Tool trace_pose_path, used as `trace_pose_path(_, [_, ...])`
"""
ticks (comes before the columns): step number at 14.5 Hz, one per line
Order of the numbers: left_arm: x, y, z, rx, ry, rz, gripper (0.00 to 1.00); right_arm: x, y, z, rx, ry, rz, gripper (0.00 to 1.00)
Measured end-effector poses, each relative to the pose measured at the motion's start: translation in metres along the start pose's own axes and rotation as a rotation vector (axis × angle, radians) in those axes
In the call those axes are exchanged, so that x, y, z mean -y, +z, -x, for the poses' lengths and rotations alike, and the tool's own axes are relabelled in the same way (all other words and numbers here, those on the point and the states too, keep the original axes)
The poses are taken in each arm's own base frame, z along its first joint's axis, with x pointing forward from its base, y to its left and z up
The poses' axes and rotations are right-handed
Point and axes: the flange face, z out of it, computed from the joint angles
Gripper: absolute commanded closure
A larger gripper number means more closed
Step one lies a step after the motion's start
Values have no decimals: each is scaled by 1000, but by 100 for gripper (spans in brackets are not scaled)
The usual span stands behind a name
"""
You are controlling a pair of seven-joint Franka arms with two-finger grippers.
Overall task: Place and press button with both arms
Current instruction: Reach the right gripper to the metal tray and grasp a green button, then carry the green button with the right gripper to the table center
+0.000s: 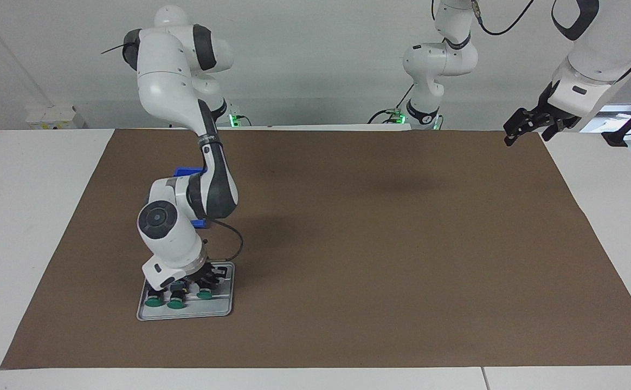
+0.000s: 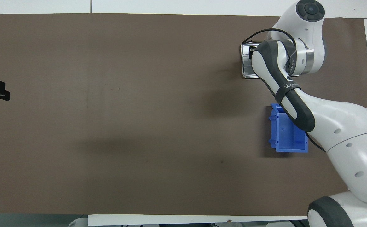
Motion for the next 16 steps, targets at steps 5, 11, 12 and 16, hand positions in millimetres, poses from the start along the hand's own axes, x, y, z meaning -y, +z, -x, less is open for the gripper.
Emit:
trace_pose_path(5, [0,0,0,0,0,0,0,99,-64,49,48,110,7,100])
trace_pose_path(11, [0,0,0,0,0,0,0,261,-61,142,40,477,34,99])
trace_pose_path(12, [0,0,0,0,0,0,0,281,-60,158,34,568,33,97])
trace_pose_path(16, [-1,0,0,0,0,0,0,324,-50,193,15,1070,9,97])
